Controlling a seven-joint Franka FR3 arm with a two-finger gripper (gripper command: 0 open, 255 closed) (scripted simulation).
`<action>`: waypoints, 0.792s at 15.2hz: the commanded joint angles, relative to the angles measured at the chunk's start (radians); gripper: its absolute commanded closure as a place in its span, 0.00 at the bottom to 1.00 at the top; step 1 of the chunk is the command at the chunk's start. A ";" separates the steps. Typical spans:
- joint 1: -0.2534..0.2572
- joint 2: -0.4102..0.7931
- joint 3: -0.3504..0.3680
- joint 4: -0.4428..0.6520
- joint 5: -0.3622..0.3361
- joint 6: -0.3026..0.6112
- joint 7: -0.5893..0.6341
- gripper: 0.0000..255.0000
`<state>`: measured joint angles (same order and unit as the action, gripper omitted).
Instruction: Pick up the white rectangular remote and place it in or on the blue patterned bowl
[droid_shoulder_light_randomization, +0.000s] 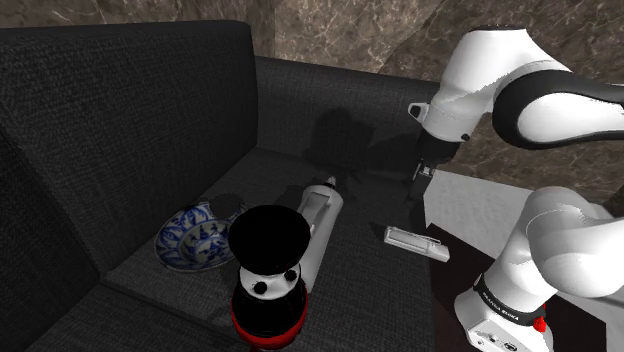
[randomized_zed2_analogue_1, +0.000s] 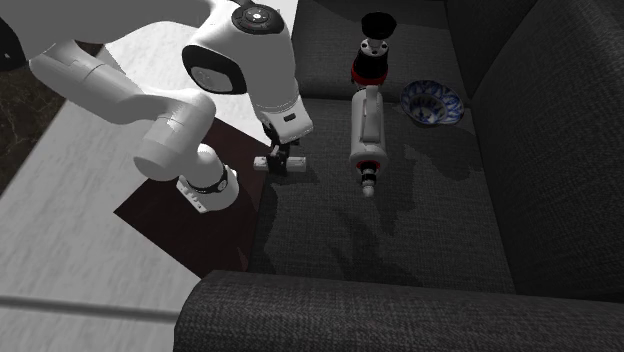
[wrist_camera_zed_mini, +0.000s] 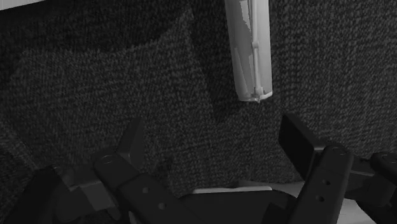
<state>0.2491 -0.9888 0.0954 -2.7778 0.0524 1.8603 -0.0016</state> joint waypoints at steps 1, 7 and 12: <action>0.039 -0.026 0.016 -0.058 0.019 0.018 -0.016 0.00; 0.133 -0.074 0.055 -0.184 0.066 0.067 -0.044 0.00; 0.138 -0.047 0.064 -0.241 0.076 0.150 -0.044 0.00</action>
<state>0.3874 -1.0418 0.1593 -3.0069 0.1277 1.9924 -0.0430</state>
